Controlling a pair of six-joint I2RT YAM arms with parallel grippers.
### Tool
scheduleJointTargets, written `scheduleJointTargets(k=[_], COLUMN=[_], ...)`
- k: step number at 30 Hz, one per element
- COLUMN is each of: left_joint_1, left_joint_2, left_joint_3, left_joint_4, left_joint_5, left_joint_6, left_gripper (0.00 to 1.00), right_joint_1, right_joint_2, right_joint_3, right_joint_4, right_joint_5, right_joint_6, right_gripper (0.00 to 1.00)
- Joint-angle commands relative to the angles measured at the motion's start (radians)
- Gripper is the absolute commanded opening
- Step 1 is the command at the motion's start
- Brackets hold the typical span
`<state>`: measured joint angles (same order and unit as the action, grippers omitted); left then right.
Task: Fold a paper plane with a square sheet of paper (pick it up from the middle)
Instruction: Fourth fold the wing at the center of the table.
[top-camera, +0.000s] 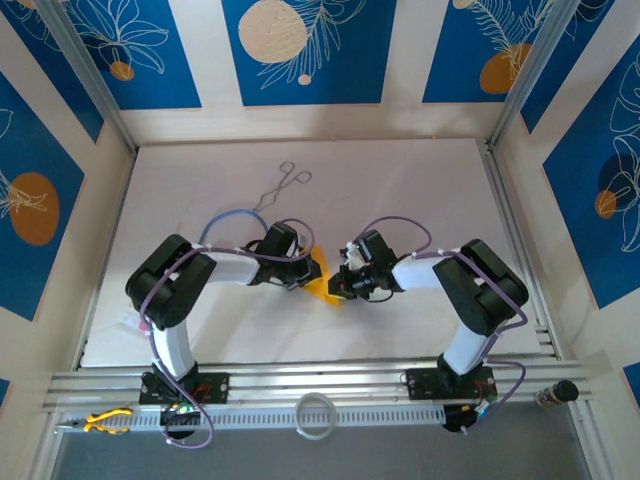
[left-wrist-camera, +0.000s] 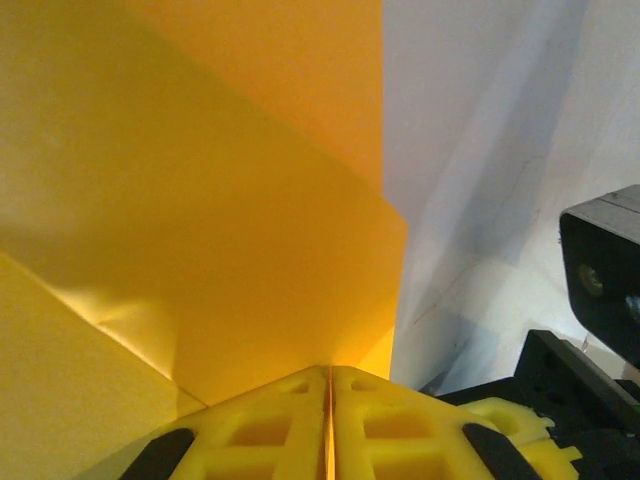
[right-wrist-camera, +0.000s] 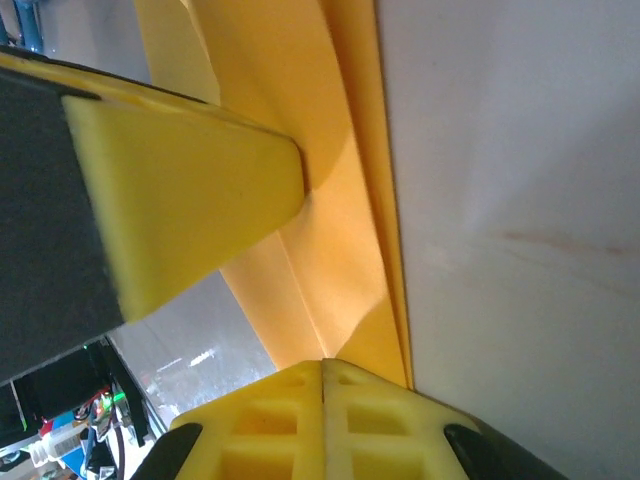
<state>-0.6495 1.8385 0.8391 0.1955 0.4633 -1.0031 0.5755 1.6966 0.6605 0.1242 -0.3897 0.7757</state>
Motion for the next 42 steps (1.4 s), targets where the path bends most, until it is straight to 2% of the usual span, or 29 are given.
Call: scheduleJointTargets(k=[1, 5, 11, 16, 24, 30, 35, 42], left_joint_1=[-0.003, -0.003, -0.004, -0.003, -0.003, -0.011, -0.017, 0.039], left_joint_2=[0.016, 0.014, 0.015, 0.007, -0.026, -0.027, -0.003, 0.051], left_joint_3=[-0.022, -0.021, -0.013, -0.012, -0.015, -0.011, -0.003, -0.009], left_joint_4=[-0.117, -0.117, -0.116, -0.097, 0.046, 0.066, 0.013, 0.032], left_joint_5=[-0.057, -0.058, -0.057, -0.051, 0.028, 0.076, 0.04, 0.002], left_joint_6=[0.04, 0.041, 0.045, 0.037, 0.014, -0.018, -0.013, -0.016], left_gripper=[0.11, 0.11, 0.11, 0.11, 0.14, 0.11, 0.1, 0.09], right_joint_1=[-0.009, -0.018, -0.026, -0.022, -0.011, -0.008, -0.006, 0.012], right_joint_2=[-0.056, -0.061, 0.01, 0.052, 0.051, 0.04, 0.041, 0.077], right_joint_3=[0.015, 0.035, 0.06, 0.02, -0.005, 0.014, 0.02, 0.035], right_joint_4=[-0.076, -0.058, -0.037, -0.076, -0.142, -0.164, -0.176, -0.247], right_joint_5=[0.004, -0.014, -0.021, 0.022, 0.082, 0.094, 0.101, 0.147], right_joint_6=[-0.009, -0.001, 0.009, -0.009, -0.033, -0.037, -0.043, -0.089], right_gripper=[0.05, 0.05, 0.07, 0.05, 0.02, 0.02, 0.02, 0.01])
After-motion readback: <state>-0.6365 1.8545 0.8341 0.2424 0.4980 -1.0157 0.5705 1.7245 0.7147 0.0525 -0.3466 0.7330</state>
